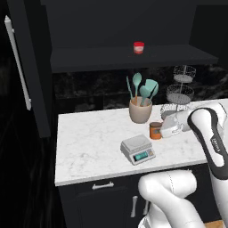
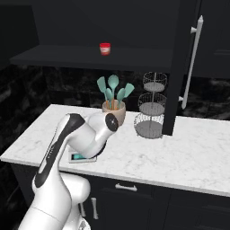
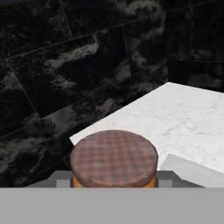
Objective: Pick the jam and place it on the digital scale for weighing, and close the cabinet.
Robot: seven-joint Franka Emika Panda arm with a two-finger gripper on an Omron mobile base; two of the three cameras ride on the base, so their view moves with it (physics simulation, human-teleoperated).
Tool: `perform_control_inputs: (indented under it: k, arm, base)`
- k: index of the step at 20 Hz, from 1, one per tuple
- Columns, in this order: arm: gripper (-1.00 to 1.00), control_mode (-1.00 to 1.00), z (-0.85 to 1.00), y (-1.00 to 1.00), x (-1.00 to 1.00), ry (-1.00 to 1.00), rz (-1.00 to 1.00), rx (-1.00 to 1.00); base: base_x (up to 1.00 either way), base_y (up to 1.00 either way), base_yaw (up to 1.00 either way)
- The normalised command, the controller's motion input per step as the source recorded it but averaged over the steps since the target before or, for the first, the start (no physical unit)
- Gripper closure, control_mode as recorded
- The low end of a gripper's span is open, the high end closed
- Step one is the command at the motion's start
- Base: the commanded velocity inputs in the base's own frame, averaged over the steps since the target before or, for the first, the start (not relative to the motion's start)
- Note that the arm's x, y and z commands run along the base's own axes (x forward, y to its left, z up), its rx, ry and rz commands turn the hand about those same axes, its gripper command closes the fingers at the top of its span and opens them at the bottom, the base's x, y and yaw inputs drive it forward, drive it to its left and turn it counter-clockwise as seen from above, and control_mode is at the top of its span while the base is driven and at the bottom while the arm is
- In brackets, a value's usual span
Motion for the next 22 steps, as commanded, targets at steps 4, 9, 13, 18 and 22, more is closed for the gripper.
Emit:
perform_control_inputs:
  k: [4,9,13,18,22]
  arm:
    - [1.00,-1.00,-0.44,0.01,0.09,-0.06,0.14,0.00]
    - [1.00,-1.00,-0.36,0.00,0.28,0.00,0.12,0.02]
    - [1.00,-1.00,-0.26,0.00,0.40,0.00,0.10,0.00]
    - [1.00,-1.00,-0.15,0.00,0.44,0.00,0.07,0.00]
    - [1.00,-1.00,-0.09,0.00,0.46,-0.01,0.03,0.00]
  base:
    - [0.00,0.00,0.00]
    - [0.00,0.00,0.00]
    - [0.00,0.00,0.00]
    - [0.00,0.00,0.00]
    - [0.00,0.00,0.00]
